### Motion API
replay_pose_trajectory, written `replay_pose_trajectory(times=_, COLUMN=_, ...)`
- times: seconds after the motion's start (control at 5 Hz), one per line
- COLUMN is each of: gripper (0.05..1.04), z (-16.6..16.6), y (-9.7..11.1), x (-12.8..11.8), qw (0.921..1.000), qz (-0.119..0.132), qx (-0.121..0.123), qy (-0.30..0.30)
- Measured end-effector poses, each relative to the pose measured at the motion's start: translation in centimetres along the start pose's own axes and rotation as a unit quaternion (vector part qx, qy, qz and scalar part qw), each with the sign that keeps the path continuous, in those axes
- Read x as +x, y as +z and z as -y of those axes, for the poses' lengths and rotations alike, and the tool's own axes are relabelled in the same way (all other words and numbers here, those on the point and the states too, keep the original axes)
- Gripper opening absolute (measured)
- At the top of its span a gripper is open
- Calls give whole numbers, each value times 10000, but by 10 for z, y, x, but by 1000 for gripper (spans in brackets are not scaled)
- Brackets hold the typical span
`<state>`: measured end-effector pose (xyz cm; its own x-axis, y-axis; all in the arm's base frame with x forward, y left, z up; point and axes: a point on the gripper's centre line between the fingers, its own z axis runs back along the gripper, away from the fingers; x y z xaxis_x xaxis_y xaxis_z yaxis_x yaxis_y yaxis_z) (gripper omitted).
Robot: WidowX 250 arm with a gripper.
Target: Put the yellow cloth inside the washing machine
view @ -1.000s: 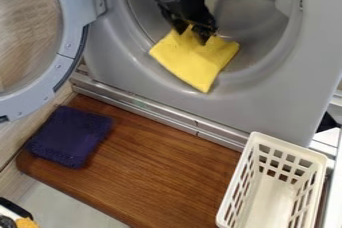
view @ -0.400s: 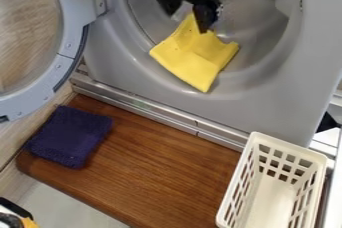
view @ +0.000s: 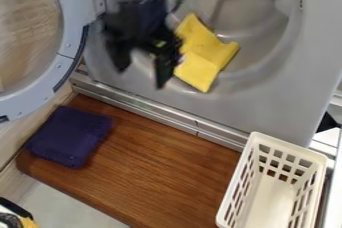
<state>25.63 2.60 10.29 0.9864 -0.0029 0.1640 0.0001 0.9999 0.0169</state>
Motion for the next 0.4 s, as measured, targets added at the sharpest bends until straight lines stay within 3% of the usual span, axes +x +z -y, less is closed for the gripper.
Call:
replay_pose_trajectory(times=0.2, gripper=1001, z=-1, y=-33, x=-26, qw=9992, qz=-134, qx=-217, qy=-307)
replay_pose_trajectory(times=0.4, gripper=1001, z=-2, y=-63, x=-46, qw=9971, qz=-140, qx=-230, qy=-705)
